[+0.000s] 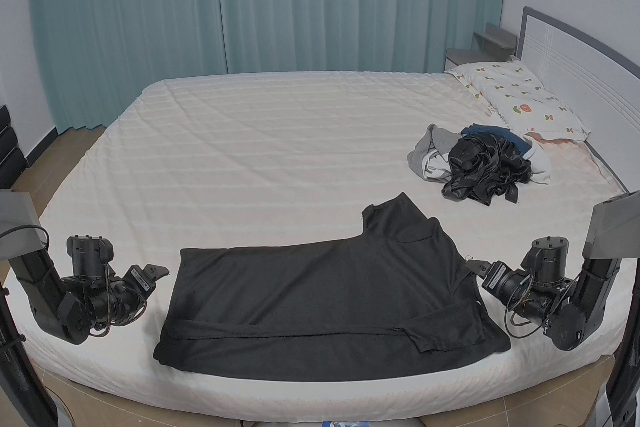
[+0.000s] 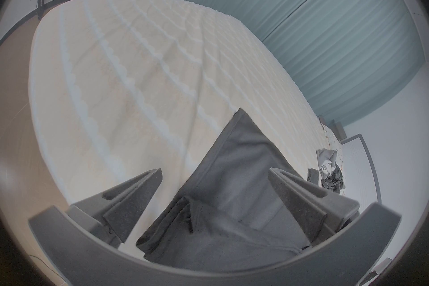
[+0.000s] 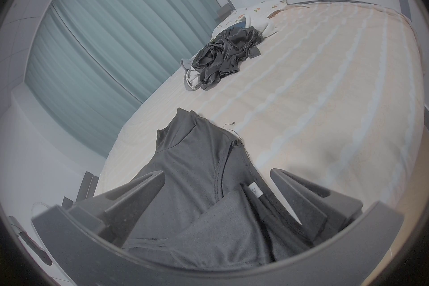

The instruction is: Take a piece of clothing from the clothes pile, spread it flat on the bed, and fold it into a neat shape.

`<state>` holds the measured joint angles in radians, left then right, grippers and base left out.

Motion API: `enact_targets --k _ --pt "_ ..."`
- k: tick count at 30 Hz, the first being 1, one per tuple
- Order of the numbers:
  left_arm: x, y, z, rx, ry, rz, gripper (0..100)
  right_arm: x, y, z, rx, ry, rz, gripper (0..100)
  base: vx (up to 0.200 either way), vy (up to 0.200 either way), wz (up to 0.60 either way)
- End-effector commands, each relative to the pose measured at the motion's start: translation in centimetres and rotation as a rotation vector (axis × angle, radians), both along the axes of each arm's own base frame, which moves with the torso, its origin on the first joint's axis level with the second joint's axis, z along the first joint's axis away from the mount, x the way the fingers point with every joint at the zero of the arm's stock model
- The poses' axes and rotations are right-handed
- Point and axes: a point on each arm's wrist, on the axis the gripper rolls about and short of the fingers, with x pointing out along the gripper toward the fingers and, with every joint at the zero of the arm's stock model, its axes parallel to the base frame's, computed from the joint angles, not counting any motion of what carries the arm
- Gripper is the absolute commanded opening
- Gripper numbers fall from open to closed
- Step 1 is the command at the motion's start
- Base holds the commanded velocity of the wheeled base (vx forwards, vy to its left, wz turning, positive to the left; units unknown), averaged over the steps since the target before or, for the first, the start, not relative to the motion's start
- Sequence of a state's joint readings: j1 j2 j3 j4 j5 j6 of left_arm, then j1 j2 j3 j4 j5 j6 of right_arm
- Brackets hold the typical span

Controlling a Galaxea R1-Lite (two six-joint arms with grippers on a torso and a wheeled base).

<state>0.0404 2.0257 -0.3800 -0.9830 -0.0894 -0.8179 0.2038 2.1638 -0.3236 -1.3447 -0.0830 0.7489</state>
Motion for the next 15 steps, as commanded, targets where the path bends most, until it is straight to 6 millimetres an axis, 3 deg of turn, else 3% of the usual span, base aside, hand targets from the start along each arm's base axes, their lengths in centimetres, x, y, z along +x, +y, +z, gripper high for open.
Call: enact_targets --k 1,8,15 --pt "1.8 -0.2 -0.3 -0.002 -0.023 -0.012 100 -0.1 0.4 0.0 0.001 0.002 0.015 100 0.0 0.0 0.0" --pt "5.6 -0.9 -1.4 0.002 -0.067 -0.067 100 -0.3 0.7 -0.1 0.001 0.006 0.025 100 0.0 0.0 0.0" --pt "10.9 -0.8 -3.4 0.1 -0.136 -0.147 100 -0.3 0.7 -0.2 0.002 0.009 0.024 100 0.0 0.0 0.0"
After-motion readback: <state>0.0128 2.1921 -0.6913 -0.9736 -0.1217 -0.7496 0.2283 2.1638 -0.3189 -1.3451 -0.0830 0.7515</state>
